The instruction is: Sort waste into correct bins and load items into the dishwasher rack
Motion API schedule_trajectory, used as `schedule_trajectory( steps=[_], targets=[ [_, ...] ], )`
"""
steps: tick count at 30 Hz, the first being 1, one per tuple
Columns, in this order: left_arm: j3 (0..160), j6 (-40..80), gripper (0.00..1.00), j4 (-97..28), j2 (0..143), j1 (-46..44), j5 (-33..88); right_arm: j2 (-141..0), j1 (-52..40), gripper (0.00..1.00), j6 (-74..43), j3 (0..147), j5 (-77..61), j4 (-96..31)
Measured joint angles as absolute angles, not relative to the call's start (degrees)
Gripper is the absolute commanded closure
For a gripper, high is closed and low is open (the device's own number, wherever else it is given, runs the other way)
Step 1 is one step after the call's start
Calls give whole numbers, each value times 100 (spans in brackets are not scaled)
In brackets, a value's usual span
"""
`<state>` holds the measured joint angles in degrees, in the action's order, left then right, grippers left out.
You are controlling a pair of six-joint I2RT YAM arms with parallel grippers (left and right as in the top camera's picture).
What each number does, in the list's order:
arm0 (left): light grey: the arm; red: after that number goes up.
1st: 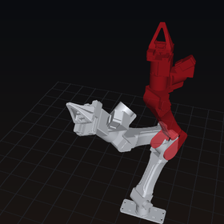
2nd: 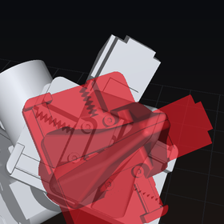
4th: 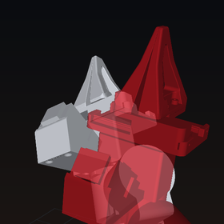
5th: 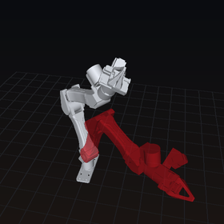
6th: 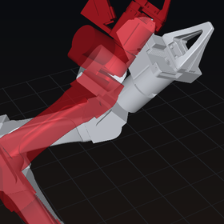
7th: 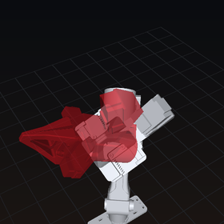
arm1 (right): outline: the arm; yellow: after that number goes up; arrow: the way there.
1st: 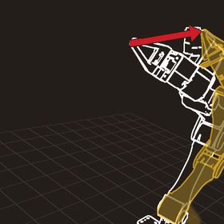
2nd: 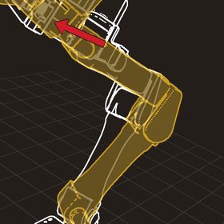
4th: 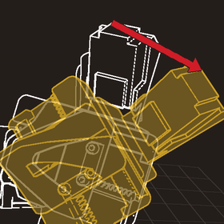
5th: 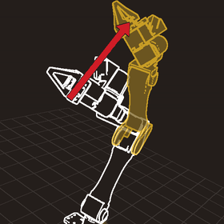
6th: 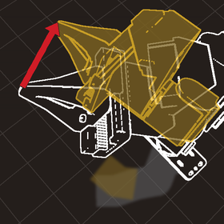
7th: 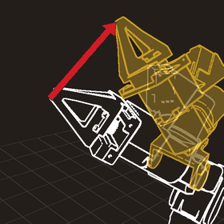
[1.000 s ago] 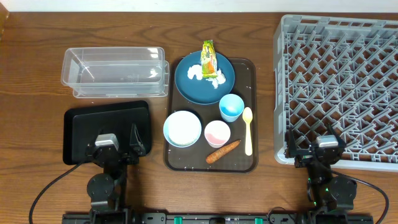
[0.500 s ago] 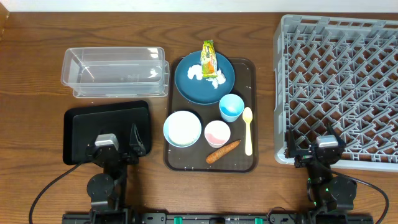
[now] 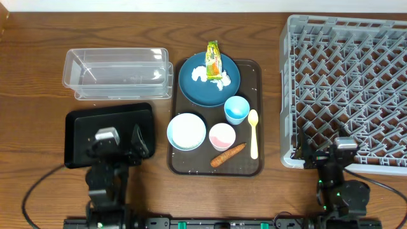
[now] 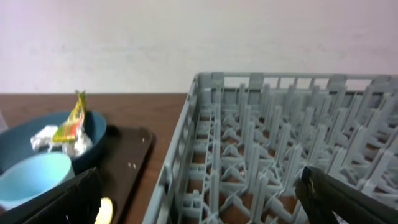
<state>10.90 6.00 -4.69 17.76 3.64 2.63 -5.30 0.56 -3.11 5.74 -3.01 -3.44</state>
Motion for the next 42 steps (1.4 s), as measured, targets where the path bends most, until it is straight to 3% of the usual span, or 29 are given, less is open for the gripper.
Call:
schedule_trajectory(
  steps=[6, 18, 23, 31, 42],
  targets=[
    [2648, 602, 6, -810, 3610, 364, 637, -1892, 56, 1, -353, 1592, -228, -355],
    [6270, 604, 6, -4974, 6980, 364, 1133, -5312, 56, 1, -150, 4563, -207, -2637],
    [6593, 607, 6, -4984, 7338, 364, 1280, -5894, 56, 1, -36, 5000, -207, -2773],
    [6720, 762, 8, -3839, 7478, 301, 1715, -6016, 56, 1, -36, 5004, -209, -2709],
    [8355, 694, 8, -3148, 9139, -888, 1260, -6016, 56, 1, -36, 5004, -207, -2637]
  ],
)
